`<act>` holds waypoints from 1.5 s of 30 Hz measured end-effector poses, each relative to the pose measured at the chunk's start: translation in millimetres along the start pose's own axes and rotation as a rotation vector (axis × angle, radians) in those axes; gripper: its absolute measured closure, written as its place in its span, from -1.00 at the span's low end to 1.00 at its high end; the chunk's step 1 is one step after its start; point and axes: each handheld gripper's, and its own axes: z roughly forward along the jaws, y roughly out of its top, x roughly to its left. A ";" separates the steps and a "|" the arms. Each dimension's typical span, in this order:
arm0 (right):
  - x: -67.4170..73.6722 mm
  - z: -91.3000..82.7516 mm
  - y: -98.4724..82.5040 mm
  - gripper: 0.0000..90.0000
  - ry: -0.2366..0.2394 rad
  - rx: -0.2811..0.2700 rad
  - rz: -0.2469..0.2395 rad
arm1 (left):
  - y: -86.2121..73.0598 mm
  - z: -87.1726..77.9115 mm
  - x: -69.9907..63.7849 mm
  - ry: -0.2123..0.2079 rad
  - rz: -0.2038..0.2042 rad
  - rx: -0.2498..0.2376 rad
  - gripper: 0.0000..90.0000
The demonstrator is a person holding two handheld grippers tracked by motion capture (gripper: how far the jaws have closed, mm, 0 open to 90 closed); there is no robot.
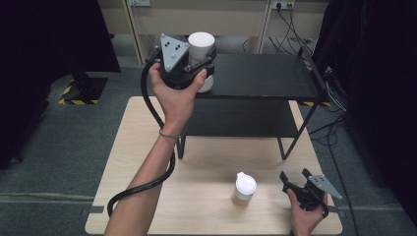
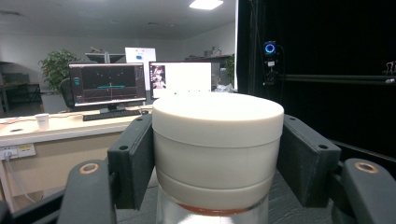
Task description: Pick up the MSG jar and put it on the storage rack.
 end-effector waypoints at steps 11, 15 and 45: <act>-0.2 0.5 0.5 -0.83 0.001 0.002 0.000 | -2.2 5.1 4.2 0.003 0.003 0.007 -0.26; -0.1 0.7 0.5 -0.83 0.001 0.001 -0.002 | -4.0 6.1 6.2 0.009 0.000 0.013 -0.26; -0.2 1.1 0.8 -0.83 0.002 0.003 -0.003 | -16.2 -2.7 11.7 -0.013 -0.016 -0.039 -0.82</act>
